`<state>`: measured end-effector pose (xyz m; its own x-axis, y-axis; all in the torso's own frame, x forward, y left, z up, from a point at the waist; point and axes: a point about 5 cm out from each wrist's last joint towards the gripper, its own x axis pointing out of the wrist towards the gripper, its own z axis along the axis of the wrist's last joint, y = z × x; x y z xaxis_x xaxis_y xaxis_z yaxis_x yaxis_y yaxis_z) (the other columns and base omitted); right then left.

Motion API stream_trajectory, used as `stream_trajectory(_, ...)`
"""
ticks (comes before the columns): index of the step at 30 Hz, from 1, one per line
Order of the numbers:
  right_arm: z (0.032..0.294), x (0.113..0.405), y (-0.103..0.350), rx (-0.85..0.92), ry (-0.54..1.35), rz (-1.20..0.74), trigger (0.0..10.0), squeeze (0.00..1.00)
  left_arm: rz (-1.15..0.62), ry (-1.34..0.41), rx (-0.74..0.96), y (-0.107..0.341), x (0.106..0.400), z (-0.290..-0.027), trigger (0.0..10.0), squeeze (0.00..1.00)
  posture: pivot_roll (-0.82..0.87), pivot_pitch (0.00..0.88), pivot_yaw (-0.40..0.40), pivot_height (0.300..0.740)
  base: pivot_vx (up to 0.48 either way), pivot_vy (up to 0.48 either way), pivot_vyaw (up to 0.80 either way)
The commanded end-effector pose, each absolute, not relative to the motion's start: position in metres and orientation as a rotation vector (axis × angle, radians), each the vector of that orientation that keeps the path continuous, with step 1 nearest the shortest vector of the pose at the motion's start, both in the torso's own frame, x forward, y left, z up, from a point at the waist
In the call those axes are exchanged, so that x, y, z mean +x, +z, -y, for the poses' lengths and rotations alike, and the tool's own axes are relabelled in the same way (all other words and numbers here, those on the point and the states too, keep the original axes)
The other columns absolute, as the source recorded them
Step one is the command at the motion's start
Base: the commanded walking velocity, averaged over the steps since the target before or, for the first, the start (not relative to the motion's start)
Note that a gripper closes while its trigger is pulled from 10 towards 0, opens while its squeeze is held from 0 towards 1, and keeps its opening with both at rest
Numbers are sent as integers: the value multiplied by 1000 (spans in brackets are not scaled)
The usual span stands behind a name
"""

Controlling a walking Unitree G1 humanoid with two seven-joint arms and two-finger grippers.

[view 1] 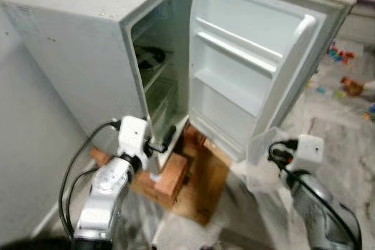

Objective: Restocking fridge

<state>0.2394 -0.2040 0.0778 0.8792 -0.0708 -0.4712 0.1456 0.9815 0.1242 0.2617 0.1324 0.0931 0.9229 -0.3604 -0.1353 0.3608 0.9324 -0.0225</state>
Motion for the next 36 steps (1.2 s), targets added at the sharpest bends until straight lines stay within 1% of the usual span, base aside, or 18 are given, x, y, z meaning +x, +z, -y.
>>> stream_trajectory(1,211,239,79,137,-132,-480,10000,0,-133,-382,-2,95,261,-126,10000,0,11,0,30,740,0,-480,0)
stream_trajectory(3,211,239,79,151,-123,-479,10000,0,-135,-383,-2,95,261,-125,10000,0,10,0,30,740,0,-480,0)
stream_trajectory(6,207,243,78,159,-58,-496,10000,0,-140,-381,-1,95,260,-125,10000,0,11,0,30,740,0,-460,0)
stream_trajectory(11,201,246,82,108,28,-476,10000,0,-144,-376,0,95,260,-125,10000,0,15,0,29,740,0,-444,111)
stream_trajectory(17,194,250,88,98,96,-442,10000,0,-148,-311,6,94,262,-130,10000,0,15,0,30,740,0,0,797)
stream_trajectory(21,185,251,90,87,170,-423,10000,0,-163,-200,-18,92,266,-144,10000,0,15,0,30,740,0,0,794)
stream_trajectory(23,179,252,93,77,235,-407,10000,0,-155,-197,-10,93,267,-146,10000,0,15,0,27,740,249,0,0)
stream_trajectory(27,173,252,97,51,304,-378,10000,0,-157,-198,-13,93,268,-145,10000,0,12,0,26,740,249,0,0)
stream_trajectory(36,173,252,97,39,333,-369,10000,0,-153,-204,-19,93,269,-140,10000,0,8,0,24,740,278,0,0)
